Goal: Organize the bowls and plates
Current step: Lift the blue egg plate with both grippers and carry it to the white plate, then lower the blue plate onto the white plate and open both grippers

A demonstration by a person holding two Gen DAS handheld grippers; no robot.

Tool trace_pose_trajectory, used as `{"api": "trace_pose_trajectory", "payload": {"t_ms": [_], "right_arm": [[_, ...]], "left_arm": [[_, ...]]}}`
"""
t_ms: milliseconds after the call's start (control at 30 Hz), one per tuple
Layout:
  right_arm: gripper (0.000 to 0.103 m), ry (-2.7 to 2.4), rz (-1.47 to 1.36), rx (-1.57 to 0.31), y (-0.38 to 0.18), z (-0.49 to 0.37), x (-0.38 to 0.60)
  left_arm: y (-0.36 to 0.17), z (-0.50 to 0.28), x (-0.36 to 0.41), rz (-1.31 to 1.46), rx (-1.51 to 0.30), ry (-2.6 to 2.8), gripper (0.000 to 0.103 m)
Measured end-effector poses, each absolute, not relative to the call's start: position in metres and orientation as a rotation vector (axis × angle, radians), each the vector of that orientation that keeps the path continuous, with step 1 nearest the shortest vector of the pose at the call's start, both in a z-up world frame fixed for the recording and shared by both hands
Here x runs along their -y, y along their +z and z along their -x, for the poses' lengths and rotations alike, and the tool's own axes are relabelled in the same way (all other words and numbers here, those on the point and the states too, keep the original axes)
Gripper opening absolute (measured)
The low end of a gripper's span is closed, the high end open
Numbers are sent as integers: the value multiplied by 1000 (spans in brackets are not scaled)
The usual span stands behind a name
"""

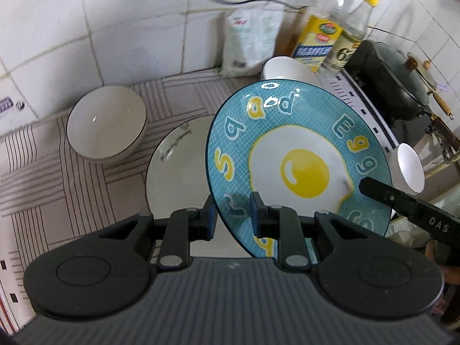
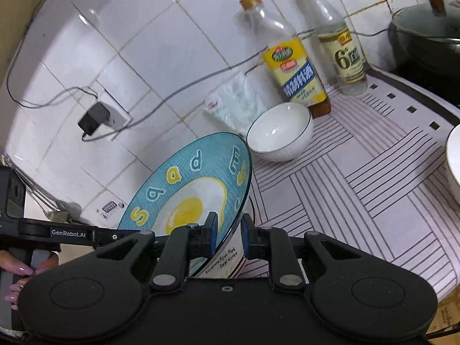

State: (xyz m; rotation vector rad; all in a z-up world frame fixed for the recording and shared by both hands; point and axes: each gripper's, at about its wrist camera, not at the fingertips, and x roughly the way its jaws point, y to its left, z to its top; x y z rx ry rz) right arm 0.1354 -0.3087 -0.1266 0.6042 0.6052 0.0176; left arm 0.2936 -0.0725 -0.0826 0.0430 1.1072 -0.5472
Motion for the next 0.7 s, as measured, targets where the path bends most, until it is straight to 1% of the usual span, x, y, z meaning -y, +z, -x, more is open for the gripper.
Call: {"api": "trace_pose_trajectory", "payload": {"t_ms": [200,467,700], "right_arm": [[21,28,-584,-648,-137,-154,302],[21,33,-528,-737,-154,-176,284],[22,26,-496,-794,-163,-184,269]], "left_arm": [[-111,-308,53,63,-1203,-531,21],[-136,-313,40,85,-1248,-454,22],[-141,-313,36,48,-1241,-403,22]]}}
